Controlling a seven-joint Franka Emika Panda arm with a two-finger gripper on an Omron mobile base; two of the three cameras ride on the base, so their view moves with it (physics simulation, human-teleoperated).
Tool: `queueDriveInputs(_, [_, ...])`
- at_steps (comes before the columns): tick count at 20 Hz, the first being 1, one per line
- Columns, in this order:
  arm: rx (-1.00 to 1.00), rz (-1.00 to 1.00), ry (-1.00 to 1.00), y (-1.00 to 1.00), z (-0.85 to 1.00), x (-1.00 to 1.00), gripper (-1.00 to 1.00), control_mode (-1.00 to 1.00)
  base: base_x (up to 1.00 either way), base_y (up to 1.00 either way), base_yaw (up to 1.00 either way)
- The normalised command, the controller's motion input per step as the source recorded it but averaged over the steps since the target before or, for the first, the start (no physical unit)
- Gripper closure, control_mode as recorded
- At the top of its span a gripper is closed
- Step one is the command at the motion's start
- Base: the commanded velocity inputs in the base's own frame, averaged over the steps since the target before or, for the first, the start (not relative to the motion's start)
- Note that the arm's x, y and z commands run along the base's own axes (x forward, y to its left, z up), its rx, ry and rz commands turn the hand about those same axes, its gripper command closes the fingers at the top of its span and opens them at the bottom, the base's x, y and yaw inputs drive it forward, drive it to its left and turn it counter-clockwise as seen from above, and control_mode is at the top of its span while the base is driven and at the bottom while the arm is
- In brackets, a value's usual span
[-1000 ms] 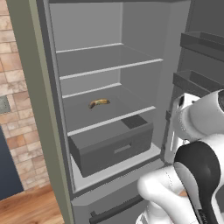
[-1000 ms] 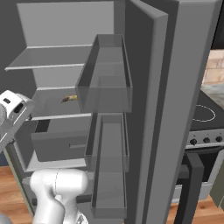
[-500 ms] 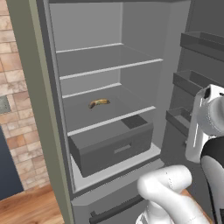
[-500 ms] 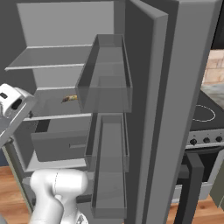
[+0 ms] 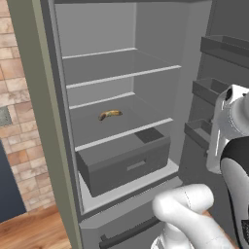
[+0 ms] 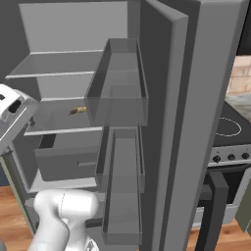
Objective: Place the liquor on the top shelf of the fridge to keep it out of children's reach, and place the banana and lime on lower shelves for easy access.
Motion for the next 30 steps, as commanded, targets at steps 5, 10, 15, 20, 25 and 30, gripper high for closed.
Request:
queueDriveInputs(5, [0.0, 0.0, 0.0, 0.02, 0.0, 0.0, -1.0, 1.0, -0.23, 0.0, 0.0])
queueDriveInputs(10, [0.0, 0.0, 0.0, 0.0, 0.0, 0.0, -1.0, 1.0, -0.97, 0.0, 0.0])
queueDriveInputs(15, [0.0, 0.0, 0.0, 0.0, 0.0, 0.0, -1.0, 1.0, -1.0, 0.0, 0.0])
queueDriveInputs(20, [0.0, 0.0, 0.0, 0.0, 0.0, 0.0, -1.0, 1.0, -0.98, 0.0, -0.16])
queueDriveInputs(25, [0.0, 0.0, 0.0, 0.0, 0.0, 0.0, -1.0, 1.0, -0.6, 0.0, -0.41])
queueDriveInputs(30, [0.0, 0.0, 0.0, 0.0, 0.0, 0.0, -1.0, 1.0, -0.32, -0.03, -0.56])
